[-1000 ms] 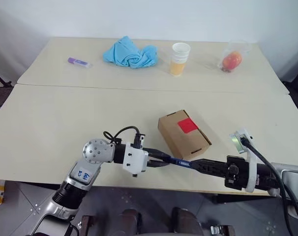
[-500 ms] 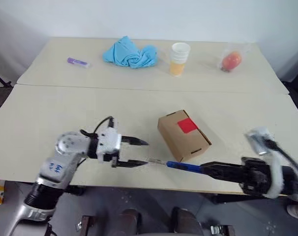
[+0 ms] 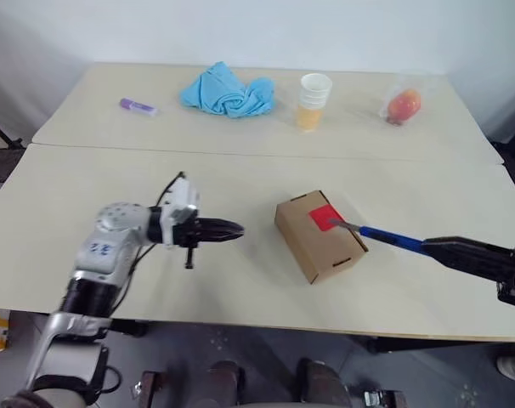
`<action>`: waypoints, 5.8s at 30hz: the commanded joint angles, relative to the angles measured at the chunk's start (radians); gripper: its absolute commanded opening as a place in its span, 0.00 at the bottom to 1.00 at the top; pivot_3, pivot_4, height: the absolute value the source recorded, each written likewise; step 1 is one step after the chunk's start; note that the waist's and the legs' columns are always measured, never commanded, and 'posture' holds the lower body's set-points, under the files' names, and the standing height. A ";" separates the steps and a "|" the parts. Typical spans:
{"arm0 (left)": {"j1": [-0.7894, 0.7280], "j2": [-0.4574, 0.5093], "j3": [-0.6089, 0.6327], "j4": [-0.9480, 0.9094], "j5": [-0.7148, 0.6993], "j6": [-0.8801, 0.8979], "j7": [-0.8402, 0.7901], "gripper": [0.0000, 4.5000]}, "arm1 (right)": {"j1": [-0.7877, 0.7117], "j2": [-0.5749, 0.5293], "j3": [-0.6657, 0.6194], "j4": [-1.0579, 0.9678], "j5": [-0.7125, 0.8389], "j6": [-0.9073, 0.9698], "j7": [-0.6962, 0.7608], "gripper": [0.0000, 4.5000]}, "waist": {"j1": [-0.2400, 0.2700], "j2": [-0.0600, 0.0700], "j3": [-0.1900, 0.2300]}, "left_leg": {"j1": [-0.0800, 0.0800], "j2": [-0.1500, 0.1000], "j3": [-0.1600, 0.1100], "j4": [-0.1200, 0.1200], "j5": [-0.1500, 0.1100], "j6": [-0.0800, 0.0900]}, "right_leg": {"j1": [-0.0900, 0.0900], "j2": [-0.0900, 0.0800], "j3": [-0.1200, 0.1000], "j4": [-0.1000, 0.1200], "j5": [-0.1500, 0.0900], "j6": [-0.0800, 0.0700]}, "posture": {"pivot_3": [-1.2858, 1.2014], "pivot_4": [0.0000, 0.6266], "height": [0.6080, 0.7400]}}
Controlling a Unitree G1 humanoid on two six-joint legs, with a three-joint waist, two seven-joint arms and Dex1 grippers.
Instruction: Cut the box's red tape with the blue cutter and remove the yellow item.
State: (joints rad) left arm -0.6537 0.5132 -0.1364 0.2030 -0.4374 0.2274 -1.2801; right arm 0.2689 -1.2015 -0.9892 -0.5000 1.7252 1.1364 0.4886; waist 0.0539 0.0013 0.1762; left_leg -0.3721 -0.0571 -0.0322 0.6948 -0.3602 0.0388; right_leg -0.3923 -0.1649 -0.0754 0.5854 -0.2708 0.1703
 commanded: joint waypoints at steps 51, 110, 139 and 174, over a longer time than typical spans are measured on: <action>-0.223 -0.242 -0.165 0.094 0.297 0.119 0.222 0.01 | -0.912 -0.106 0.827 0.281 -0.025 0.102 -0.453 0.04 | -0.005 0.002 0.004 | -0.019 -0.001 -0.001 0.008 0.000 0.001 | -0.017 -0.001 -0.004 0.005 0.001 0.001 | 0.52 0.24 1.00; -0.268 -0.257 -0.343 0.148 0.483 0.249 0.263 0.01 | -1.300 -0.121 1.269 0.524 0.222 0.381 -0.610 0.04 | -0.002 0.002 0.002 | -0.017 -0.001 -0.001 0.011 0.000 0.001 | -0.015 -0.001 -0.003 0.006 0.001 0.001 | 0.52 0.24 1.00; -0.246 -0.245 -0.347 0.099 0.481 0.287 0.268 0.01 | -1.444 0.005 1.361 0.623 -0.073 0.478 -0.411 0.04 | -0.007 0.003 -0.001 | -0.016 -0.001 0.000 0.011 0.000 0.001 | -0.015 -0.001 -0.002 0.007 0.001 0.001 | 0.52 0.24 1.00; -0.198 -0.247 -0.372 0.052 0.483 0.341 0.279 0.01 | -1.768 -0.085 1.895 0.617 -0.329 0.478 0.172 0.04 | -0.005 0.005 -0.002 | -0.016 -0.002 -0.001 0.009 0.000 0.000 | -0.016 -0.001 -0.001 0.006 0.001 0.001 | 0.52 0.24 1.00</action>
State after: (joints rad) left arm -0.9108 0.2582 -0.4075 0.1990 -0.0024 0.5129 -0.9771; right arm -1.4916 -1.2922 0.9009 0.1345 1.3800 1.5947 0.6227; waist 0.0489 0.0059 0.1743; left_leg -0.3880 -0.0593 -0.0331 0.7037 -0.3605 0.0390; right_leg -0.4086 -0.1658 -0.0768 0.5916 -0.2697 0.1714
